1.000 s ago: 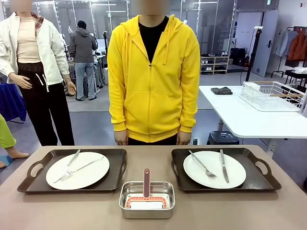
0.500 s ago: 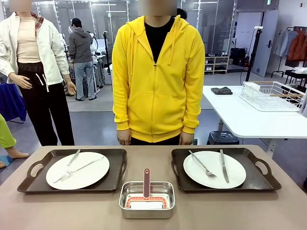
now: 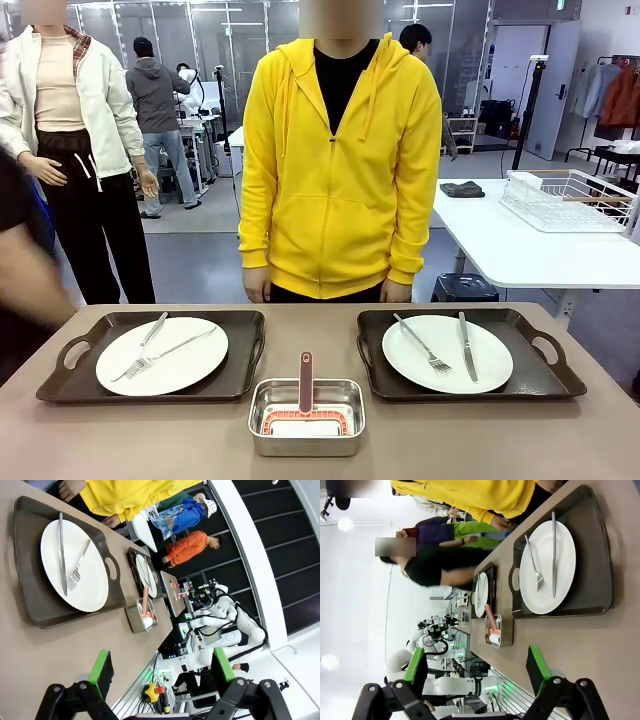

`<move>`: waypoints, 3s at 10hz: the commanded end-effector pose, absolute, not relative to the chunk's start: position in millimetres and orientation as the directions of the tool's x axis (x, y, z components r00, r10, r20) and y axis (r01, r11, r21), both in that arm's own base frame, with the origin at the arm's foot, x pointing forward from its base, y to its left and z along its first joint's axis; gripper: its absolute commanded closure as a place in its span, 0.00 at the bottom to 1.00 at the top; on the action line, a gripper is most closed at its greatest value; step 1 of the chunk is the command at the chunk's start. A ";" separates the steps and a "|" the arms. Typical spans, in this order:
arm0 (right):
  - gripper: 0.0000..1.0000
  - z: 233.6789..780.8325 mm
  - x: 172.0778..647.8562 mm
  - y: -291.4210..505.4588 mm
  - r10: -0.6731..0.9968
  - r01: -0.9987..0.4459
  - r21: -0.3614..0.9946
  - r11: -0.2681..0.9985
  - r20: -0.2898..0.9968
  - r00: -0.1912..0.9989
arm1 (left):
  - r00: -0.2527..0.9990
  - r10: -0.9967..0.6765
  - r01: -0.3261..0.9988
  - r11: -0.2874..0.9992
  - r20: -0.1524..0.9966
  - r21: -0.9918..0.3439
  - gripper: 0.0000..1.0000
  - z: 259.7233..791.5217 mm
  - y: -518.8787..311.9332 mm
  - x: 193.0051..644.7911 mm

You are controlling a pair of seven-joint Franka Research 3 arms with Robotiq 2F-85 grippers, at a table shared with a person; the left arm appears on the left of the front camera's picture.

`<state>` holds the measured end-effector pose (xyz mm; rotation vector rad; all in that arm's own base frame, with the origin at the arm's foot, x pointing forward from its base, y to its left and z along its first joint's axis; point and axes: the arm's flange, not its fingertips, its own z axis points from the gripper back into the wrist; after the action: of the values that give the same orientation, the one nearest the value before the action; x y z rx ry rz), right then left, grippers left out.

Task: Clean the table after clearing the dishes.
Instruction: When the left (or right) Handle tray is removed, use the left hand (or right hand) to clean the left (or right) side of the table with the Lint Roller.

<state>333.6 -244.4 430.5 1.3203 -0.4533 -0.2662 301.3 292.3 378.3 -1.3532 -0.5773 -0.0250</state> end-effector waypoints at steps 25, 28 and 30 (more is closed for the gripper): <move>0.00 433.0 333.0 -244.4 -0.437 -0.083 0.971 0.225 0.177 0.882 | 0.761 -0.335 0.646 0.471 0.555 -0.601 0.00 477.0 116.1 393.9; 0.00 433.0 333.0 -244.4 -0.437 -0.083 0.971 0.225 0.177 0.882 | 0.509 -0.720 0.859 0.391 0.472 -0.330 0.00 511.2 -40.1 440.0; 0.00 433.0 333.0 -244.4 -0.437 -0.083 0.971 0.225 0.177 0.882 | 0.342 -0.881 0.928 0.261 0.327 -0.267 0.00 504.8 -133.3 458.0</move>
<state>333.6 -244.4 430.0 1.3241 -0.4478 -0.2647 435.8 -134.7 512.7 -0.5668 -0.1535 -1.1592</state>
